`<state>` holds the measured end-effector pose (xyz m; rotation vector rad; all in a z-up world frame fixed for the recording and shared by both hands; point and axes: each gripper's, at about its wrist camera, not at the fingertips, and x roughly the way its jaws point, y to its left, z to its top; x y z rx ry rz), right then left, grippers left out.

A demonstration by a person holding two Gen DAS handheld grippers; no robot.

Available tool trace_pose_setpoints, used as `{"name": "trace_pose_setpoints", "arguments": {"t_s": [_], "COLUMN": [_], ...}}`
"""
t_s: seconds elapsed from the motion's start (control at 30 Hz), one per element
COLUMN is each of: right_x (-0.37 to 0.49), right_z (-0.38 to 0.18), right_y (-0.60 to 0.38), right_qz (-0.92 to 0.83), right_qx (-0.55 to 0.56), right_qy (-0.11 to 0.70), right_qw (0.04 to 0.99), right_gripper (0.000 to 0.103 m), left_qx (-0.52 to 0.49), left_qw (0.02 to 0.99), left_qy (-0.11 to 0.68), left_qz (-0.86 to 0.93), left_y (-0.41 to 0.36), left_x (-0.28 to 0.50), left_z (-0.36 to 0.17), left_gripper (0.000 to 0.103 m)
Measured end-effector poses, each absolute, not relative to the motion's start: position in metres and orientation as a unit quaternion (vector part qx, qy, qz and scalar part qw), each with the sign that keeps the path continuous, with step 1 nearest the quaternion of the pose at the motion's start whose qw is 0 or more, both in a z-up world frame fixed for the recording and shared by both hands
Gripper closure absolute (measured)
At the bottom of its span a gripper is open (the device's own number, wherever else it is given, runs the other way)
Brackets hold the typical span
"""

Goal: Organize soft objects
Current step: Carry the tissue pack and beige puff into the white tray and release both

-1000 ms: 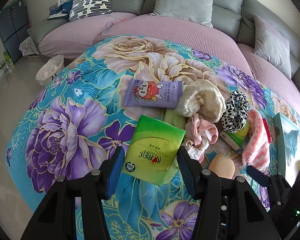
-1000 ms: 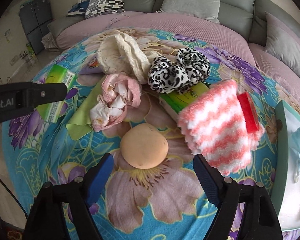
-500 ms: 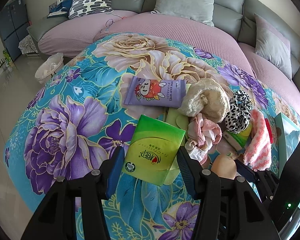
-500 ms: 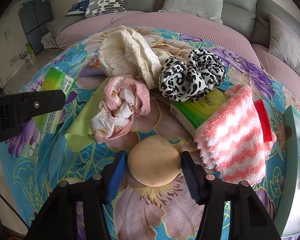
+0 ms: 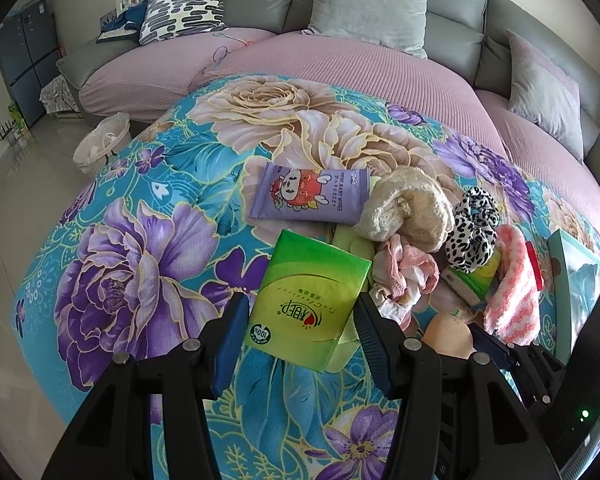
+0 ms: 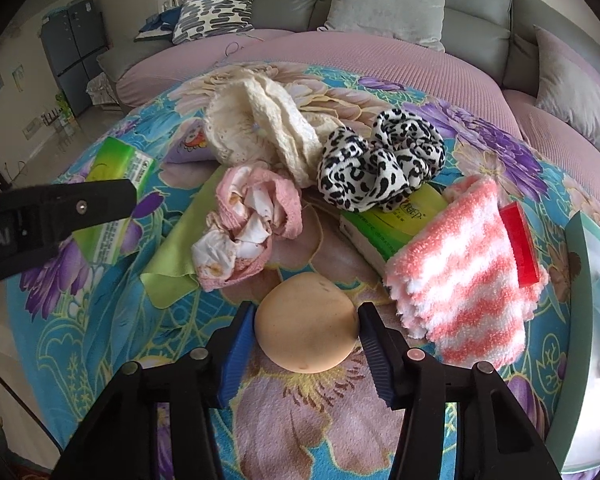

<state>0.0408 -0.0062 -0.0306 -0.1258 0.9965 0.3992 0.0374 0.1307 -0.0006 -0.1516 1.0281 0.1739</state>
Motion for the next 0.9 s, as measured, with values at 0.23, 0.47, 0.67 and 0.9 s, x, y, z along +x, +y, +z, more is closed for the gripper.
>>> {"name": "trace_pose_setpoints", "arguments": {"t_s": [0.23, 0.47, 0.67, 0.9], "right_x": [0.029, 0.020, 0.014, 0.009], "right_z": [-0.006, 0.014, 0.028, 0.031], "right_y": [-0.019, -0.043, -0.080, -0.150], "right_qz": [0.207, 0.193, 0.164, 0.085], "right_qx": [-0.030, -0.016, -0.004, 0.019], "right_qy": [0.448, 0.430, 0.418, 0.422], "right_qw": [0.869, 0.882, 0.893, 0.903], "right_gripper": [0.048, 0.048, 0.048, 0.048], "left_qx": [-0.071, -0.061, -0.043, -0.016], "left_qw": [0.874, 0.887, 0.895, 0.901], "left_qy": [0.473, 0.449, 0.438, 0.433], "left_qz": [0.087, 0.084, 0.065, 0.022], "left_y": [0.129, 0.118, 0.093, 0.042], "left_x": [0.033, 0.027, 0.026, 0.027], "left_z": [0.013, 0.034, 0.045, 0.053], "left_gripper": [0.047, 0.047, 0.047, 0.047]}}
